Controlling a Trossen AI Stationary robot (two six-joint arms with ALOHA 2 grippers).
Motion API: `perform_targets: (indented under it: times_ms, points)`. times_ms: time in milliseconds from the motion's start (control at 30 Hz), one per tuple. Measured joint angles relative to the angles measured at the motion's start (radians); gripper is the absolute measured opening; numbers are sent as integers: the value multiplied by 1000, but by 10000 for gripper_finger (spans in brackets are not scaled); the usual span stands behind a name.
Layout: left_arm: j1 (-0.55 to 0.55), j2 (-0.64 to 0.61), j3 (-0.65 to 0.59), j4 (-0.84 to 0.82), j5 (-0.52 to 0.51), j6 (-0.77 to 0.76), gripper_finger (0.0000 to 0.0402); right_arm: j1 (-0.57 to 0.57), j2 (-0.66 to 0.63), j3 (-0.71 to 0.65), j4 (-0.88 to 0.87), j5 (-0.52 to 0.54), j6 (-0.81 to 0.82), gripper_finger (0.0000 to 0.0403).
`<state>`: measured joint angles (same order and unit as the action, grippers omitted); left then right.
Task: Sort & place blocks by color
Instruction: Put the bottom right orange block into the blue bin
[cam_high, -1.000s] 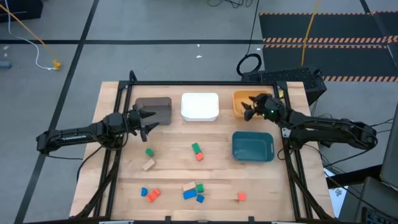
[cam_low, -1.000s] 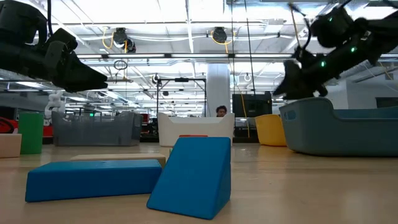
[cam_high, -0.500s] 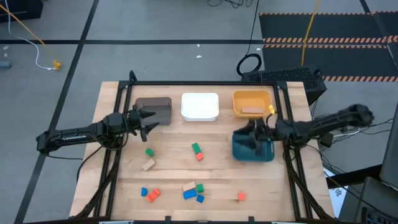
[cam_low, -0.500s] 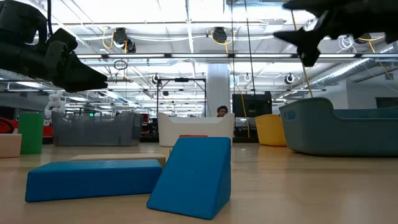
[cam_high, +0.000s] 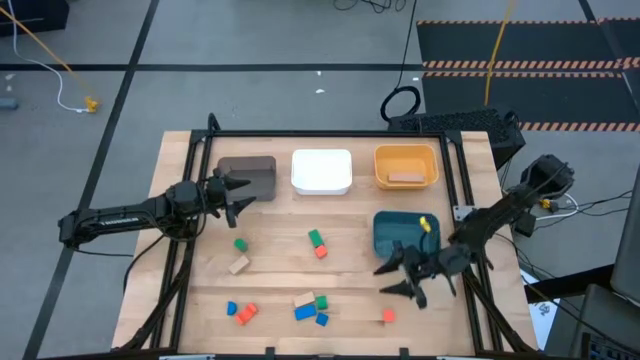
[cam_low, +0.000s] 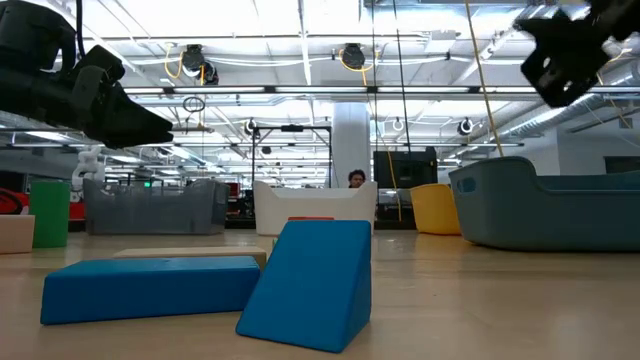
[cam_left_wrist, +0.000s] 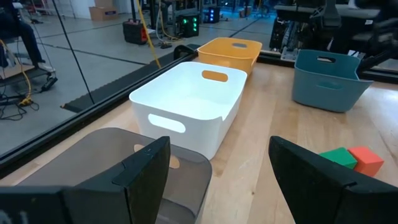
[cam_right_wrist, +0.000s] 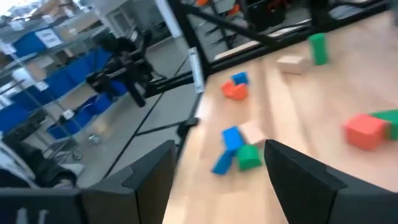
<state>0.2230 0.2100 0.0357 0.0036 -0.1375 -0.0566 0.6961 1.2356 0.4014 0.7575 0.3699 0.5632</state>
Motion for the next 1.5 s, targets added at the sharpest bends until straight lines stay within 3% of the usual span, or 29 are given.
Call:
perform_targets:
  times_ms: [100, 233, 367, 533, 833, 1300, 1500]
  points:
    - [0, 0, 0, 0, 0, 0, 273, 37, 86, 85, -15, -7, -38, 238]
    - [0, 0, 0, 0, 0, 0, 273, 63, 145, 190, -184, -6, -101, 238]
    - [0, 0, 0, 0, 0, 0, 273, 66, 167, 228, -354, -5, 0, 238]
    - [0, 0, 0, 0, 0, 0, 273, 93, 202, 228, -399, -6, 131, 238]
    - [0, 0, 0, 0, 0, 0, 273, 177, 303, 228, -390, -6, 207, 238]
    - [0, 0, 0, 0, 0, 0, 273, 209, 319, 229, -562, 3, 144, 237]
    - [0, 0, 0, 0, 0, 0, 273, 216, 369, 229, -518, 27, 156, 238]
